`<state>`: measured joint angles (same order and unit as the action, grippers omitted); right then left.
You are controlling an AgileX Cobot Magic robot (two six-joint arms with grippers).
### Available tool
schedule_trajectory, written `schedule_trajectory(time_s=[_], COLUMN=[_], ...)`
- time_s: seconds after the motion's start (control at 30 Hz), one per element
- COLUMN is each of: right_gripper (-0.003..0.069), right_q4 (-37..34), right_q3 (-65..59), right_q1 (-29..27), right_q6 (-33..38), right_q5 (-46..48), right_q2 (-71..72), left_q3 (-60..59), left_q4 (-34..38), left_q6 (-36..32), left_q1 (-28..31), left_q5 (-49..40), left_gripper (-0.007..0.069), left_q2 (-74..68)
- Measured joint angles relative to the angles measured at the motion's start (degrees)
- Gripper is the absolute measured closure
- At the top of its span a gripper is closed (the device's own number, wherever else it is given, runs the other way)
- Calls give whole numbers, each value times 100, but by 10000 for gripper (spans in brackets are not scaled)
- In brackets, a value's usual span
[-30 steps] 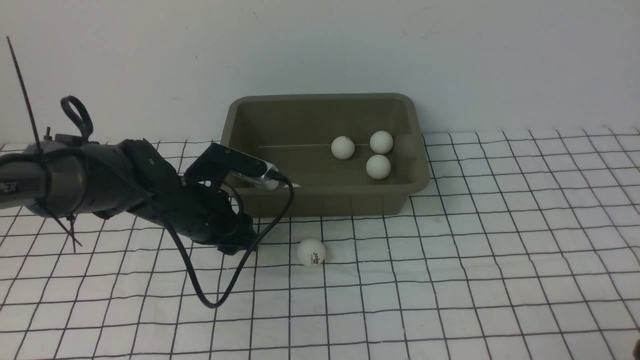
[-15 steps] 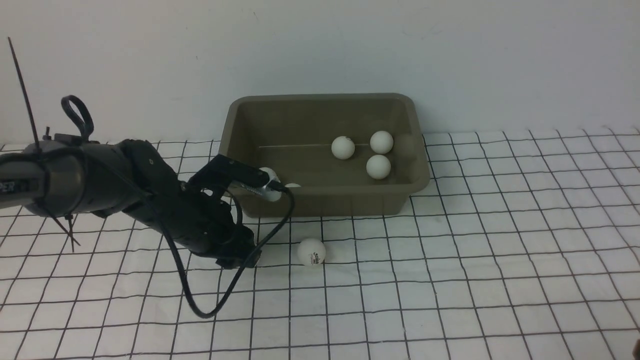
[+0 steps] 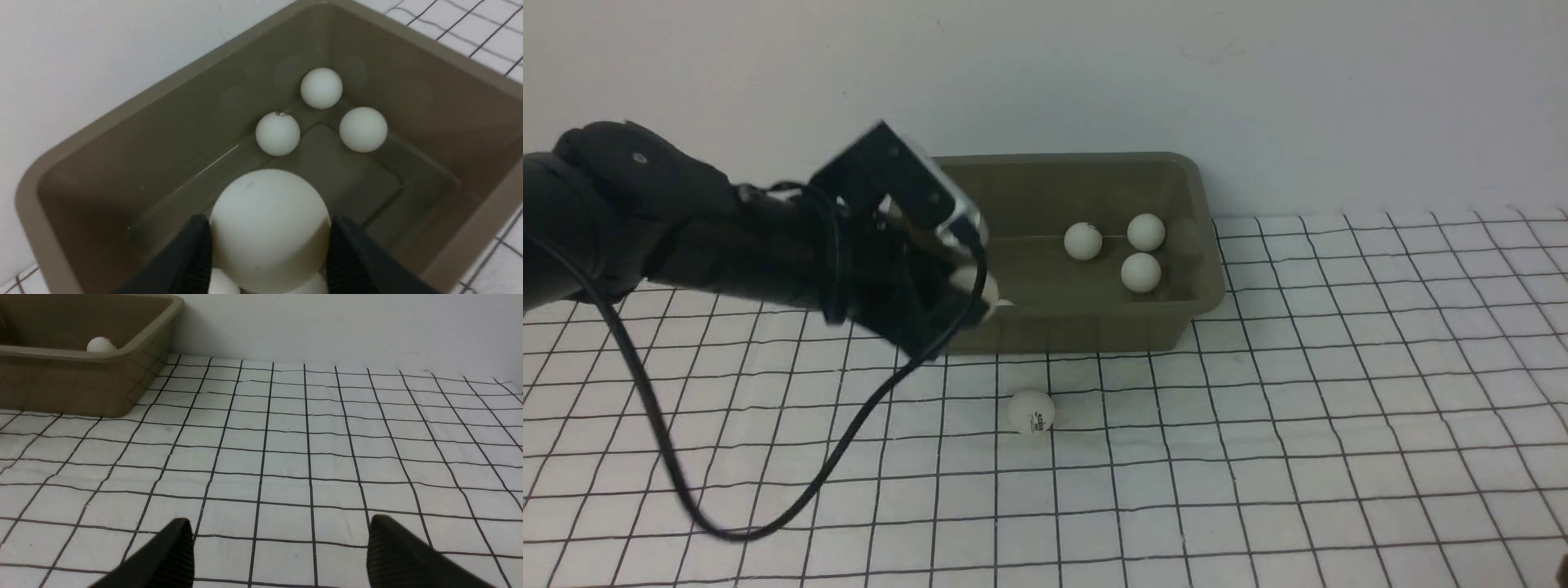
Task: Put the table tennis balls into the box on the white checkered tablecloth.
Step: 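Drop the ball into the bin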
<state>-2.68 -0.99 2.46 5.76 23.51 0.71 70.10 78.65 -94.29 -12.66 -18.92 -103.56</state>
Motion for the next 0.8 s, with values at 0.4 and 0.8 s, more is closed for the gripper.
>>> schedule_trajectory(time_s=[0.4,0.8], right_gripper=[144,144], right_q4=[0,0], right_q3=[0,0], right_q1=[0,0], right_q6=[0,0], right_q5=[0,0], right_q2=[0,0], left_q3=[557,168], left_q4=[-919,-4324], left_q6=[1177,5181], left_q1=[0,-549], left_q5=[-514,-3619], left_gripper=[117,225], left_q2=[-345,475])
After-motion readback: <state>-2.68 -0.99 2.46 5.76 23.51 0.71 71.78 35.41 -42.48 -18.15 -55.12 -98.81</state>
